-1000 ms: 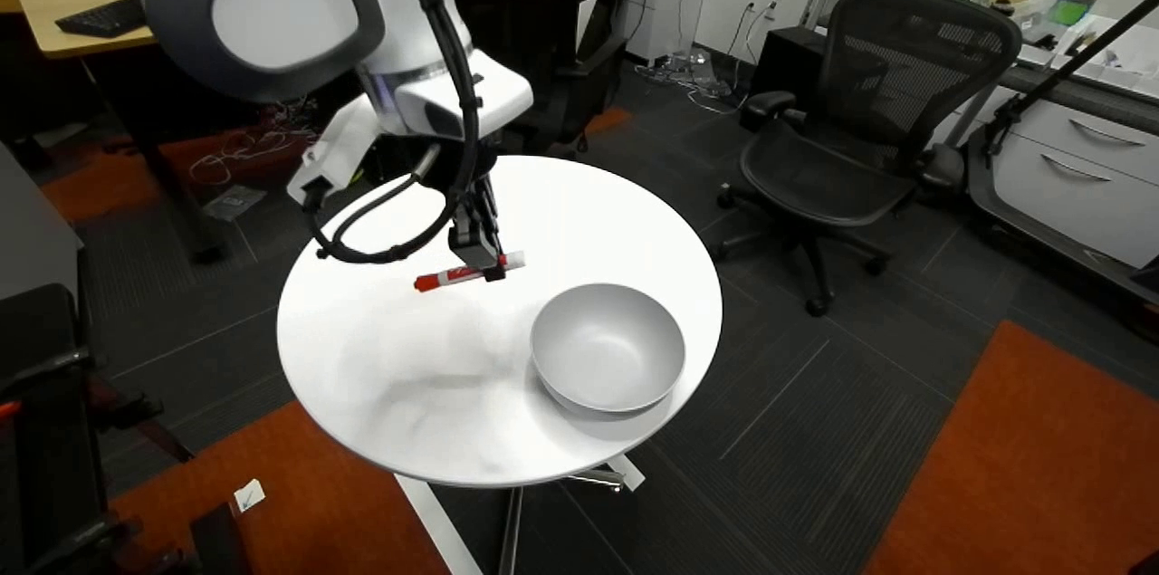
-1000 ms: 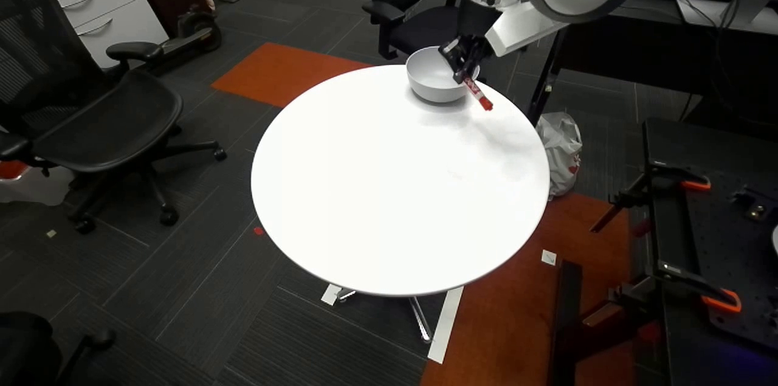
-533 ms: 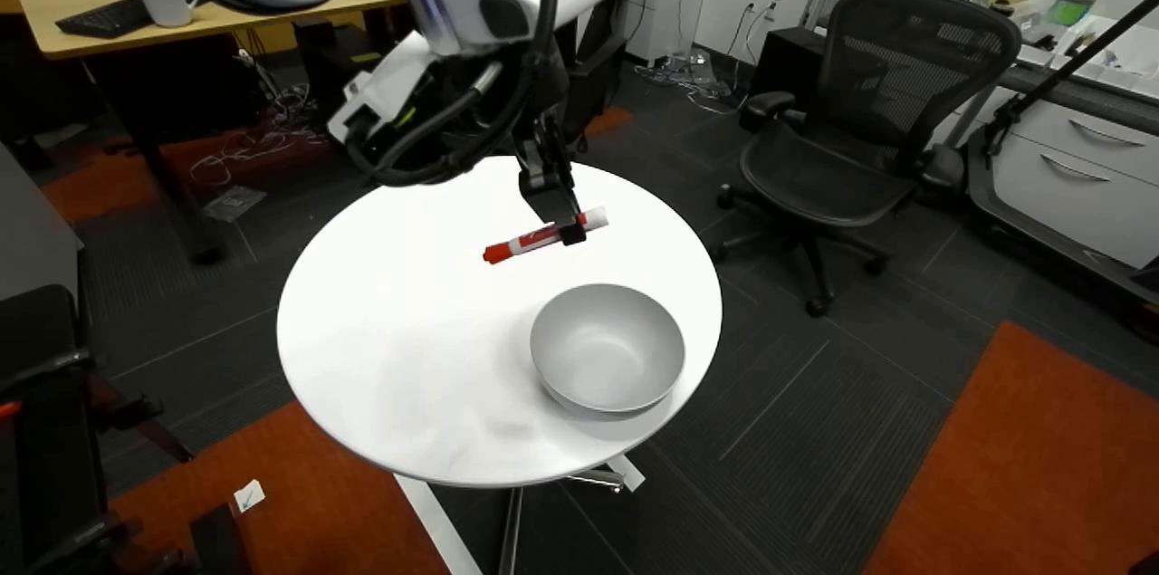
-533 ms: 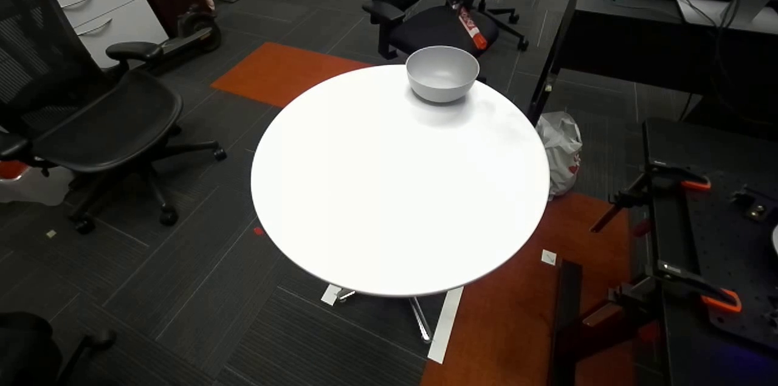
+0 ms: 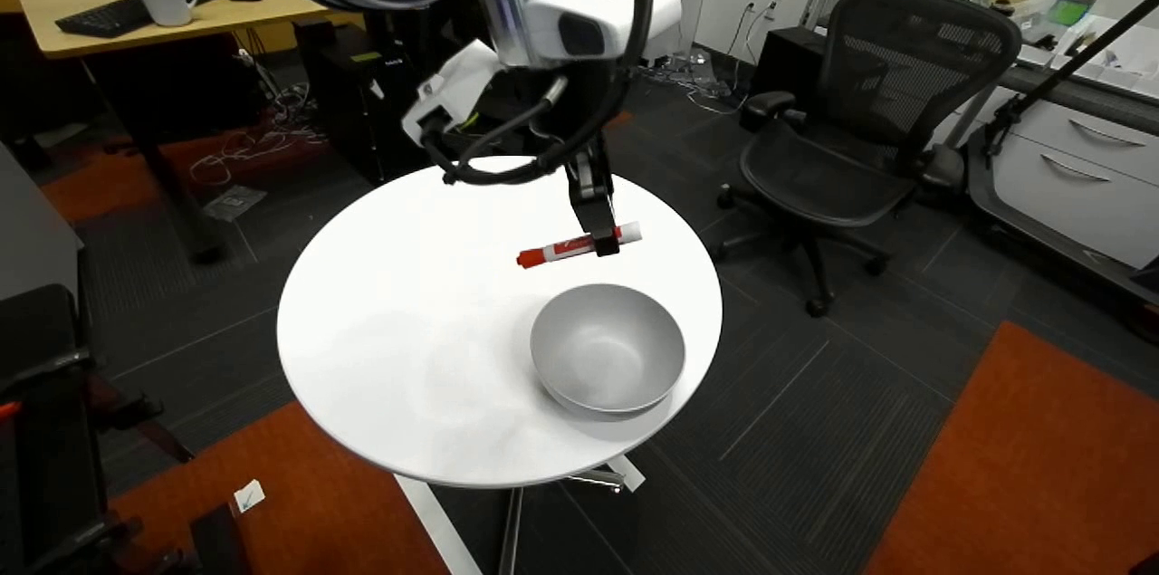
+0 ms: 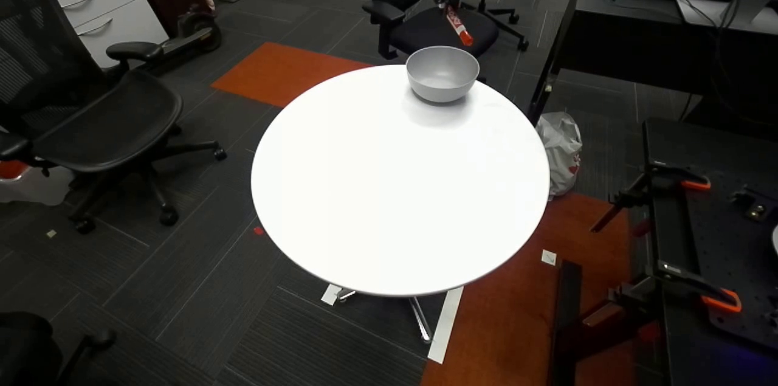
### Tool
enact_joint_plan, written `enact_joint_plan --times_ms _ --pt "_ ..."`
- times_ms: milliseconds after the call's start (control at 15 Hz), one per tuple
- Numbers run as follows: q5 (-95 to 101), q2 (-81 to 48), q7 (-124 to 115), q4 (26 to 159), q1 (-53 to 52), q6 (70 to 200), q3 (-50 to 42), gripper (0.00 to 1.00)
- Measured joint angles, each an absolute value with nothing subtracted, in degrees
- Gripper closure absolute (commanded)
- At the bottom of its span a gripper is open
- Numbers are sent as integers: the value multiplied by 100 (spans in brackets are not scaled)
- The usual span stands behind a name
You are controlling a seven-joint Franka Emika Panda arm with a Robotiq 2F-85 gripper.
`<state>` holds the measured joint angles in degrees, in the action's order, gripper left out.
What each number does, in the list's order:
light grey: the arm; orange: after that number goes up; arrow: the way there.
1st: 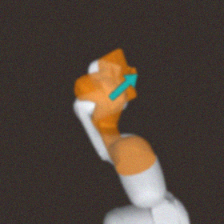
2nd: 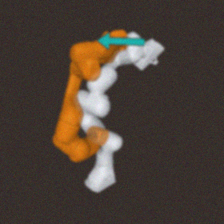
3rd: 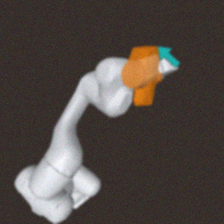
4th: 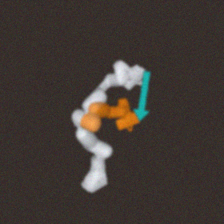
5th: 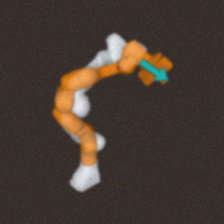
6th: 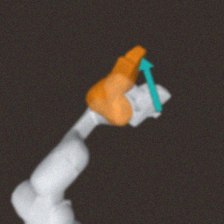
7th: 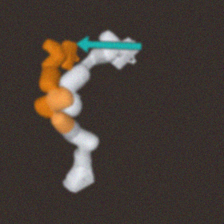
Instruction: Pick up the marker and put it in the bowl
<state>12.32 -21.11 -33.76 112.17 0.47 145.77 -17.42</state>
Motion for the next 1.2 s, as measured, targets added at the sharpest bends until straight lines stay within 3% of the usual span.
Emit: enact_joint_plan --times_ms 1067,1133,1200 --pt "519 -4073 -3064 9463 503 14428 -1682 93" --pt "509 -4161 -3064 9384 511 14428 -1685 55" --pt "497 -4237 -3064 9314 521 14428 -1685 53"
